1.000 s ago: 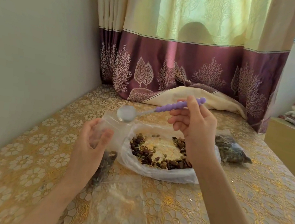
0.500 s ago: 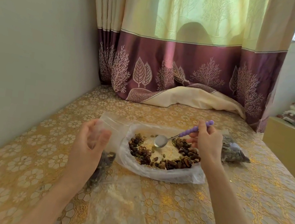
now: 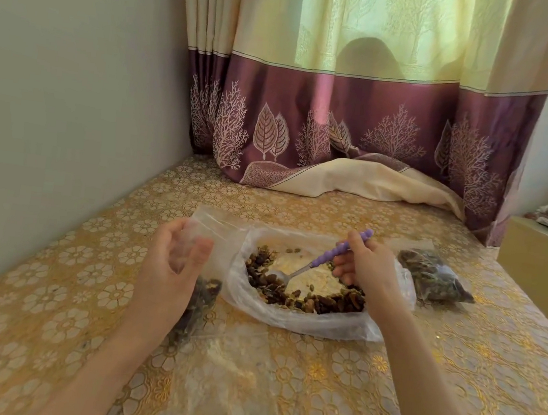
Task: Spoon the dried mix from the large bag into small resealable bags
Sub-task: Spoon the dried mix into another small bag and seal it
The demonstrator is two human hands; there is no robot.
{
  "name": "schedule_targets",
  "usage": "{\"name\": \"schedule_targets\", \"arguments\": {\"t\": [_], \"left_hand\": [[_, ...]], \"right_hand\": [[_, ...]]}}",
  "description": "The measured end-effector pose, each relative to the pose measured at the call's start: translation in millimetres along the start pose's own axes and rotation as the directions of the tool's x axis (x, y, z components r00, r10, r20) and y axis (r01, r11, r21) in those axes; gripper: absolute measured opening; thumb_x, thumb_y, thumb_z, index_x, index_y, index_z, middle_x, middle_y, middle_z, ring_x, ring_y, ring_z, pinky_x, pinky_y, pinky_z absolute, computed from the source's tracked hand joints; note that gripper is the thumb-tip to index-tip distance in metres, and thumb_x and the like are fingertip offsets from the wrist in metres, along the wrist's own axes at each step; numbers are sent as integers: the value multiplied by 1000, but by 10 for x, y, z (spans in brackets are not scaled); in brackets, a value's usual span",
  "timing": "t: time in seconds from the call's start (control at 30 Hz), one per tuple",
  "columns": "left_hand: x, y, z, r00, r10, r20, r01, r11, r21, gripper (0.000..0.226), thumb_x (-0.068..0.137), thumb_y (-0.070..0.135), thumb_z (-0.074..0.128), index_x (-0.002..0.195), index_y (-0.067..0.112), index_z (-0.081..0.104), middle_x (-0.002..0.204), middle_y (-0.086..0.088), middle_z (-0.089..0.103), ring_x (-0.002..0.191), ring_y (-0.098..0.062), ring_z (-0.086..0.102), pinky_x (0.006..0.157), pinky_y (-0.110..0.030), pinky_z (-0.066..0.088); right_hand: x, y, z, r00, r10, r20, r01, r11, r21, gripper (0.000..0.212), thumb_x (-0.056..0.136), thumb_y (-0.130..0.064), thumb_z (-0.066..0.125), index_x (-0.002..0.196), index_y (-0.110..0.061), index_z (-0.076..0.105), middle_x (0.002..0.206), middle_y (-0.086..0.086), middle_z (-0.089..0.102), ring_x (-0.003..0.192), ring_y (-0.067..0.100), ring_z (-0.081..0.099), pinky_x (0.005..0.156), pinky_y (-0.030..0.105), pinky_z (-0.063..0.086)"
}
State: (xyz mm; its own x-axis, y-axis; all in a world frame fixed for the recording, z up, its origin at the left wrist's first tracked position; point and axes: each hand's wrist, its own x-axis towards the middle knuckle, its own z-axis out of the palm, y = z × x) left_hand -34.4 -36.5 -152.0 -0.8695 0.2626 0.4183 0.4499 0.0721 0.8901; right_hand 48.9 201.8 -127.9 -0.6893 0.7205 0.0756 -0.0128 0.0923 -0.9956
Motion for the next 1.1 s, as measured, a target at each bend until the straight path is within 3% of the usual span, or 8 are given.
{"name": "schedule_targets", "arguments": {"t": [0.2,0.4,0.6,0.7,0.8,0.93,1.03,1.1], "left_hand": [[-12,-3,-9,1000,17,17,-17,1000,-3,51,65,84,47,108,57,42,119,15,59,102,-6,60,91,-42,50],[4,3,-2,1000,22,5,-22,1000,20,40,63,86,44,99,67,39,112,17,61,93,-8,63,78,-26,50],[4,24,8,999,49,25,-49,999,20,29,72,75,47,99,65,41,99,36,59,88,8,61,64,-8,48],[2,18,13,998,51,26,-52,998,22,43,73,76,47,108,51,42,101,36,59,92,10,60,71,-12,47],[-2,1,13,999,39,27,-39,999,22,48,71,78,46,111,51,42,103,42,55,96,15,56,76,-14,42],[3,-47,15,999,-4,48,2,1000,27,73,68,80,45,125,36,44,118,21,57,106,1,57,88,-23,46],[-4,-26,23,998,-10,54,9,1000,13,63,71,78,46,120,38,44,110,25,58,99,11,56,86,-17,46],[-6,-3,26,999,1,42,-2,1000,21,71,66,83,44,120,36,43,108,27,55,96,17,53,77,-9,44]], "right_hand": [[-49,-9,78,988,83,127,-88,995,37,39,101,-19,41,71,-2,58,52,6,66,41,9,52,38,17,38],[-26,-30,-10,995,104,-5,-103,992,73,37,100,-19,43,71,-3,57,46,3,63,35,6,50,36,15,37],[-19,-46,-77,988,129,-85,-115,981,154,35,100,-19,44,73,-3,58,49,2,65,37,6,51,37,14,41],[-46,-107,-93,986,129,-109,-100,967,233,34,100,-17,43,71,-5,55,43,-1,61,36,4,50,38,14,39],[-50,-192,-86,987,97,-130,-54,953,299,34,100,-16,44,70,-5,54,43,-1,61,34,4,49,35,14,38],[-25,-300,-51,991,38,-125,2,953,303,37,100,-21,45,69,-6,57,46,0,62,38,7,51,38,16,40],[-14,-430,-19,992,7,-124,31,954,298,37,100,-22,46,68,-5,57,51,5,62,39,7,50,42,19,40],[-19,-537,12,995,-24,-98,54,948,313,39,100,-21,45,67,-5,57,54,8,65,39,8,48,39,17,38]]}}
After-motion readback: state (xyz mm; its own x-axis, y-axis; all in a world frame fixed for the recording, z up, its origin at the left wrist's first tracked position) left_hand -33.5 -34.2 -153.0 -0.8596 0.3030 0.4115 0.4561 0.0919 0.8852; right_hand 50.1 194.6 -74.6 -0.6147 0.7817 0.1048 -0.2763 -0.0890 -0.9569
